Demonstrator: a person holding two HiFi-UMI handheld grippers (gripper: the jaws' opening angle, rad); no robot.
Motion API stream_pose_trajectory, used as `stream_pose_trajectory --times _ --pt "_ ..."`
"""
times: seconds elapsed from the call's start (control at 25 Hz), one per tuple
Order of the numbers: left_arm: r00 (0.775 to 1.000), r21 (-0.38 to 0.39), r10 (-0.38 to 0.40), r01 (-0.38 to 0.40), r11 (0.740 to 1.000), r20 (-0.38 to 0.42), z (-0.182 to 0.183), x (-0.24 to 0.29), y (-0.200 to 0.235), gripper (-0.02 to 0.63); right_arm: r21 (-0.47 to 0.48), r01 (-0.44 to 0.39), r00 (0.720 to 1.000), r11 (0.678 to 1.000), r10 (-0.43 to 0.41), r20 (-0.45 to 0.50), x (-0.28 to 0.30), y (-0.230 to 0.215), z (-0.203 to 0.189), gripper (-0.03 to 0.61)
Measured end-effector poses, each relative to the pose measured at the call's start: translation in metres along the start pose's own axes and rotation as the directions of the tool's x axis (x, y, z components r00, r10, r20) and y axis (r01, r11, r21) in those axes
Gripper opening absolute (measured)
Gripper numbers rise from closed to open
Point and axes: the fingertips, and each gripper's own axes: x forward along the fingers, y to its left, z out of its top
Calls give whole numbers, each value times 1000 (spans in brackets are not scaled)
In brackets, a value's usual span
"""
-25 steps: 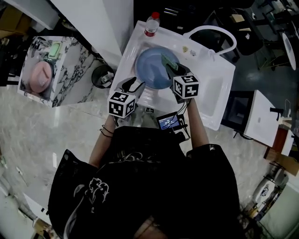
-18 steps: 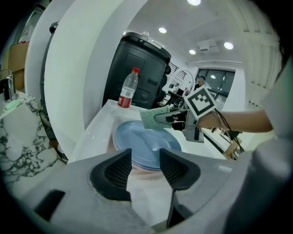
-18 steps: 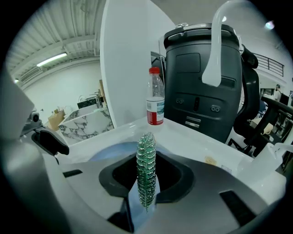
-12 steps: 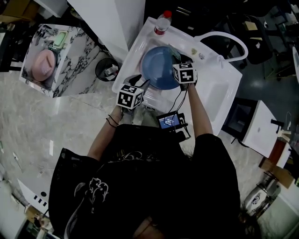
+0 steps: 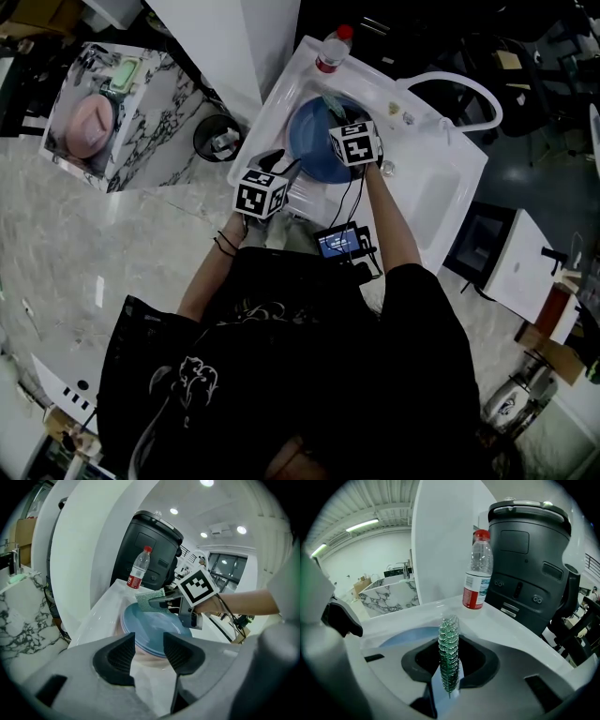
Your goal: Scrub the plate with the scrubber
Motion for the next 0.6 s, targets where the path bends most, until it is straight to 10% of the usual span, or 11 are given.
stream_pose_trajectory --times 0.6 --pt "999 -41 16 -14 999 36 1 -25 22 187 -145 -342 940 928 340 -42 -23 94 3 91"
